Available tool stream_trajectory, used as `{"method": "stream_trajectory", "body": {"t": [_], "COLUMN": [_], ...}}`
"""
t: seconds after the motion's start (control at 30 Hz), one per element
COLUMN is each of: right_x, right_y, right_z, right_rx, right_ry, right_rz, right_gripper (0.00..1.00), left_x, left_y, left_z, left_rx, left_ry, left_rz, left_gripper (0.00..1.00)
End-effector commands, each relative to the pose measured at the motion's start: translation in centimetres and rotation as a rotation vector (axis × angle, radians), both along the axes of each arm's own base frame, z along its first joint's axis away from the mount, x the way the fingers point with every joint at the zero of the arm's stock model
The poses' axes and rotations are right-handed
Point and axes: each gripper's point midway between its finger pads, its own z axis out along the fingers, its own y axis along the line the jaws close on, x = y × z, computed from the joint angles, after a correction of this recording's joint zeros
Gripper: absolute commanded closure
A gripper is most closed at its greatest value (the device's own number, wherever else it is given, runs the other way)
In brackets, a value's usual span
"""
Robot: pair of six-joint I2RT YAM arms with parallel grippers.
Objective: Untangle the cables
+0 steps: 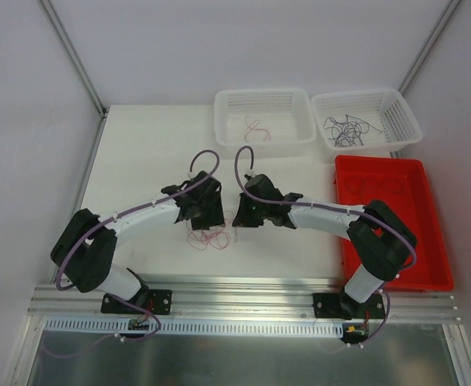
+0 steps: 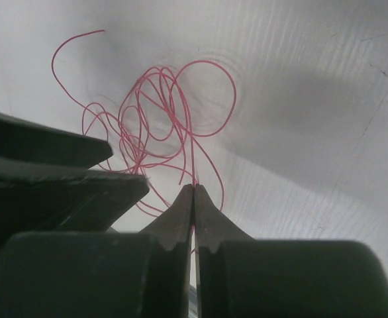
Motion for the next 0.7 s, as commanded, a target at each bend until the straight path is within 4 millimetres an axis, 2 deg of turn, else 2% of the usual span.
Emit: {"method": "stream_trajectory", "body": {"t": [0.0,0.07,0.17,0.2,0.23,0.27,0.3,0.33,0.37,0.4,0.47,0.5,0.53,0.57,0.6,0.67], "right_x": [0.8,1.0,1.0,0.9,1.1,1.5,1.7,2.0,2.5,2.7,3.7,4.0,4.2,4.8,4.9,5.2], "right_y": [0.3,0.0,-0.6,-0.9,-1.2,-1.7,-2.7,-3.1,-3.9,-5.0,-6.6,-8.3,-9.2,-10.0,-11.9,-13.8], "right_z": [3.2,3.8,4.7,5.1,5.4,6.5,6.5,7.4,8.8,9.2,11.7,13.5,14.7,16.7,18.6,21.3], "right_rx": [0.007,0.004,-0.006,-0.013,-0.025,-0.031,-0.070,-0.088,-0.100,-0.129,-0.159,-0.161,-0.168,-0.168,-0.169,-0.180], "right_ry": [-0.093,-0.114,-0.145,-0.154,-0.177,-0.216,-0.229,-0.265,-0.312,-0.322,-0.403,-0.434,-0.464,-0.517,-0.551,-0.613], "right_rz": [0.015,0.010,0.005,0.008,0.016,-0.004,-0.012,-0.003,-0.020,-0.029,-0.041,-0.066,-0.074,-0.073,-0.102,-0.113], "right_gripper": [0.99,0.99,0.99,0.99,0.99,0.99,0.99,0.99,0.99,0.99,0.99,0.99,0.99,0.99,0.99,0.99], "left_x": [0.5,0.3,0.2,0.2,0.1,0.3,0.2,0.2,0.4,0.3,0.5,0.7,0.5,0.6,0.7,0.7], "left_y": [-0.5,-0.5,-0.2,0.0,0.2,0.5,0.8,1.0,1.2,1.8,2.5,3.2,3.9,4.3,5.2,6.2], "left_z": [-0.8,-1.7,-2.4,-2.5,-2.7,-2.7,-2.7,-2.7,-2.3,-2.4,-2.1,-2.0,-2.1,-1.9,-2.1,-2.0], "left_rx": [0.032,0.055,0.078,0.085,0.095,0.107,0.116,0.124,0.127,0.150,0.173,0.194,0.217,0.224,0.237,0.248], "left_ry": [0.012,0.029,0.039,0.037,0.036,0.022,0.019,0.012,-0.002,-0.009,-0.028,-0.038,-0.032,-0.039,-0.033,-0.032], "left_rz": [0.033,0.038,0.041,0.042,0.046,0.048,0.047,0.042,0.045,0.048,0.047,0.059,0.057,0.061,0.080,0.093], "left_gripper": [0.48,0.51,0.63,0.67,0.77,0.82,0.86,0.95,0.99,1.00,1.00,1.00,1.00,1.00,1.00,1.00]}}
